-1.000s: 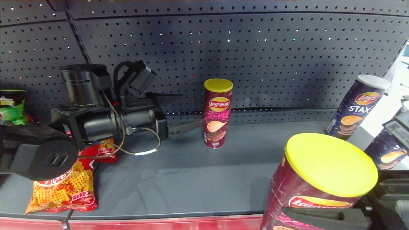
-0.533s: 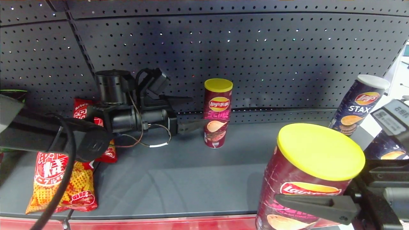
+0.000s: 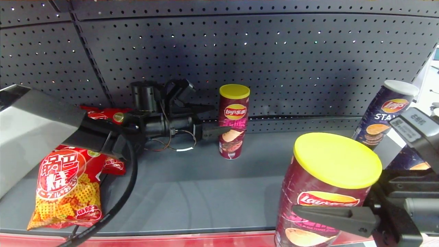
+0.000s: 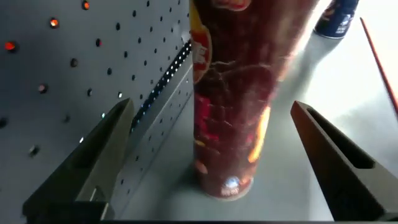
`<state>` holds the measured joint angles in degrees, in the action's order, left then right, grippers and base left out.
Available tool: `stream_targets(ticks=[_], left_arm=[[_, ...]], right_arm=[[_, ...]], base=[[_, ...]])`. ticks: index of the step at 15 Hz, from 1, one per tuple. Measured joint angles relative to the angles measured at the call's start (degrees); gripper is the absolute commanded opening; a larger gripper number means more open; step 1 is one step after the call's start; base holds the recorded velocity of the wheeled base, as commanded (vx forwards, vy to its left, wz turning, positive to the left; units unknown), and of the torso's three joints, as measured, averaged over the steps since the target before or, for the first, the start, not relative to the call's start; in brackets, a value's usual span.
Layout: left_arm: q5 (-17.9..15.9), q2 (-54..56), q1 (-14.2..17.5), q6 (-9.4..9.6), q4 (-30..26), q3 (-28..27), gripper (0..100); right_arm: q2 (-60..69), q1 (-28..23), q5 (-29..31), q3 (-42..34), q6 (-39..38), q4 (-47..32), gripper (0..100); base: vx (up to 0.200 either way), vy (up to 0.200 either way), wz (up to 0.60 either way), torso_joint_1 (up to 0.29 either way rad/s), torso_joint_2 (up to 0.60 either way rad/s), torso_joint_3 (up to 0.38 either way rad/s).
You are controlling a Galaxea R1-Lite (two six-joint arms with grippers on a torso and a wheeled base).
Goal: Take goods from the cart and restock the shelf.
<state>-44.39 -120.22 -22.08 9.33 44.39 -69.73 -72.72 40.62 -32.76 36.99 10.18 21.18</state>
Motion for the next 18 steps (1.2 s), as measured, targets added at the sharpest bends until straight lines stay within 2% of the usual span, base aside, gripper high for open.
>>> stream_targets(ticks=[4, 9, 10, 16, 18], left_arm=[[0.0, -2.5, -2.8, -0.4, 0.7, -1.7, 100], [0.0, -5.8, -3.8, -0.95, 1.2, -4.8, 100], [0.0, -6.3, -3.8, -1.28, 1.6, -5.0, 0], [0.1, -8.0, -4.8, -1.76, 4.4, -6.5, 0], [0.2, -7.6, -6.0, -3.8, 7.5, -4.3, 0]], right_arm=[[-0.7, -0.4, 0.0, -0.1, 0.0, 0.0, 0], [-1.1, -0.7, 0.0, -0.2, 0.0, 0.0, 0], [-1.1, -0.8, 0.0, -0.3, 0.0, 0.0, 0], [-1.5, -0.9, -0.1, -0.7, 0.0, 0.0, 0], [-1.9, -0.9, -0.1, -0.6, 0.0, 0.0, 0]], base=[[0.0, 0.0, 0.0, 0.0, 0.0, 0.0], [0.0, 0.0, 0.0, 0.0, 0.0, 0.0], [0.0, 0.0, 0.0, 0.0, 0.0, 0.0], [0.0, 0.0, 0.0, 0.0, 0.0, 0.0], [0.0, 0.0, 0.0, 0.0, 0.0, 0.0]])
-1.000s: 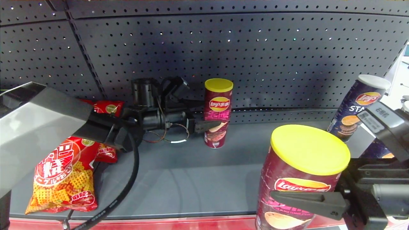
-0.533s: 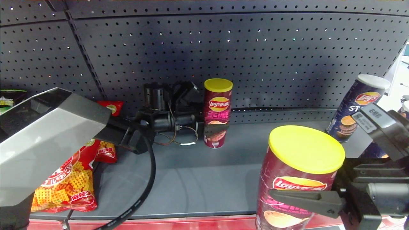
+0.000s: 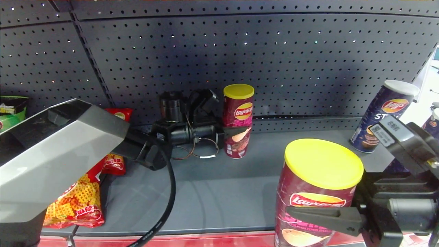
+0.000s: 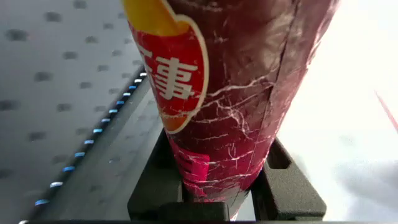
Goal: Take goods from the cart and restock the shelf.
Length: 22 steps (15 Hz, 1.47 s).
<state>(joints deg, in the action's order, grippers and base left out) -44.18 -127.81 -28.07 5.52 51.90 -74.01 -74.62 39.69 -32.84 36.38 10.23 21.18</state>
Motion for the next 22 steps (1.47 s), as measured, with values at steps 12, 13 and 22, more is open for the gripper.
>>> stream_targets(ticks=[12, 13, 22], left_arm=[[-0.2, 17.8, -5.9, -1.85, 1.4, 25.4, 0], [-0.2, 19.2, -6.5, -1.85, 1.5, 27.6, 0], [0.0, 20.4, -8.7, -1.76, 1.3, 30.5, 0]], right_arm=[[-0.7, 0.0, 0.0, 0.7, 0.0, 1.2, 0], [-0.7, 0.0, 0.0, 0.7, 0.0, 1.1, 0], [-0.5, 0.0, 0.0, 0.8, -0.1, 1.2, 0]], base=[[0.0, 0.0, 0.0, 0.0, 0.0, 0.0], [0.0, 0.0, 0.0, 0.0, 0.0, 0.0], [0.0, 0.0, 0.0, 0.0, 0.0, 0.0]])
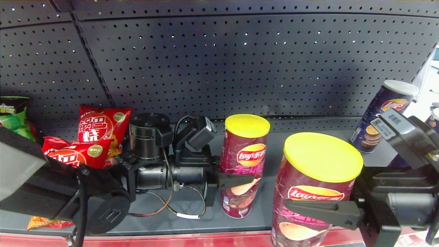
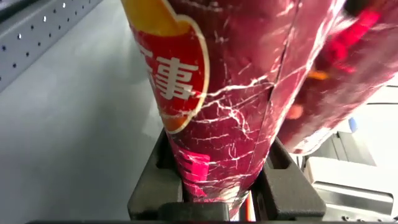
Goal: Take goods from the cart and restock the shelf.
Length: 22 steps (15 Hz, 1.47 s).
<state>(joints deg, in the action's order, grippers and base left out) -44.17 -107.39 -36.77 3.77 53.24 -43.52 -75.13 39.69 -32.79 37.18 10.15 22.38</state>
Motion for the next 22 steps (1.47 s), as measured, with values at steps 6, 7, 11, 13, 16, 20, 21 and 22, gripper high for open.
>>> stream_targets(ticks=[6, 7, 11, 13, 16, 20, 21, 22], left_arm=[[0.3, -3.1, 0.3, 0.04, 0.1, -4.6, 0], [0.3, -3.5, 0.2, 0.09, 0.1, -4.8, 0], [0.3, -4.4, 0.1, 0.3, 0.2, -3.8, 0], [0.2, -4.4, 0.1, 0.3, 0.4, -2.8, 0], [0.1, -4.3, 0.1, 0.3, 0.5, -1.7, 0], [0.2, -4.2, 0.2, 0.46, 0.2, -0.2, 100], [0.3, -4.2, 0.3, 0.41, -0.5, 0.4, 100], [0.4, -4.1, 0.3, 0.37, -0.5, 0.6, 100]], right_arm=[[0.0, 0.0, 0.0, -0.1, 0.0, 0.0, 0], [-0.1, 0.0, 0.0, -0.1, 0.0, 0.0, 0], [-0.3, 0.0, 0.0, -0.2, 0.0, 0.0, 0], [-0.4, 0.0, 0.0, -0.2, 0.0, 0.0, 0], [-0.5, -0.2, 0.0, -0.2, 0.0, 0.0, 0], [-0.5, -0.3, -0.1, -0.3, 0.0, 0.0, 0], [-0.5, -0.3, 0.0, -0.3, 0.0, 0.0, 0], [-0.5, -0.3, -0.1, -0.3, 0.0, 0.0, 0]], base=[[0.0, 0.0, 0.0, 0.0, 0.0, 0.0], [0.0, 0.0, 0.0, 0.0, 0.0, 0.0], [0.0, 0.0, 0.0, 0.0, 0.0, 0.0], [0.0, 0.0, 0.0, 0.0, 0.0, 0.0], [0.0, 0.0, 0.0, 0.0, 0.0, 0.0], [0.0, 0.0, 0.0, 0.0, 0.0, 0.0], [0.0, 0.0, 0.0, 0.0, 0.0, 0.0], [0.0, 0.0, 0.0, 0.0, 0.0, 0.0]])
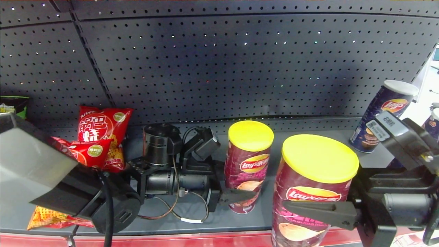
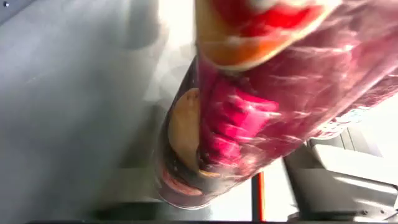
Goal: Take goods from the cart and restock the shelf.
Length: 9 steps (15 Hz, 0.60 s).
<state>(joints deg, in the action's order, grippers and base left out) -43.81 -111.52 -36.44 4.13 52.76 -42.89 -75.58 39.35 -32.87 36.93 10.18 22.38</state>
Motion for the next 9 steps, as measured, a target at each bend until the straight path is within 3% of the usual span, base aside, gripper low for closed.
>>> stream_targets(ticks=[9], left_arm=[[1.2, 7.5, 0.8, -0.57, 0.3, 5.3, 100]], right_arm=[[0.0, 0.0, 0.0, -0.4, 0.0, 0.0, 0]], base=[[0.0, 0.0, 0.0, 0.0, 0.0, 0.0]])
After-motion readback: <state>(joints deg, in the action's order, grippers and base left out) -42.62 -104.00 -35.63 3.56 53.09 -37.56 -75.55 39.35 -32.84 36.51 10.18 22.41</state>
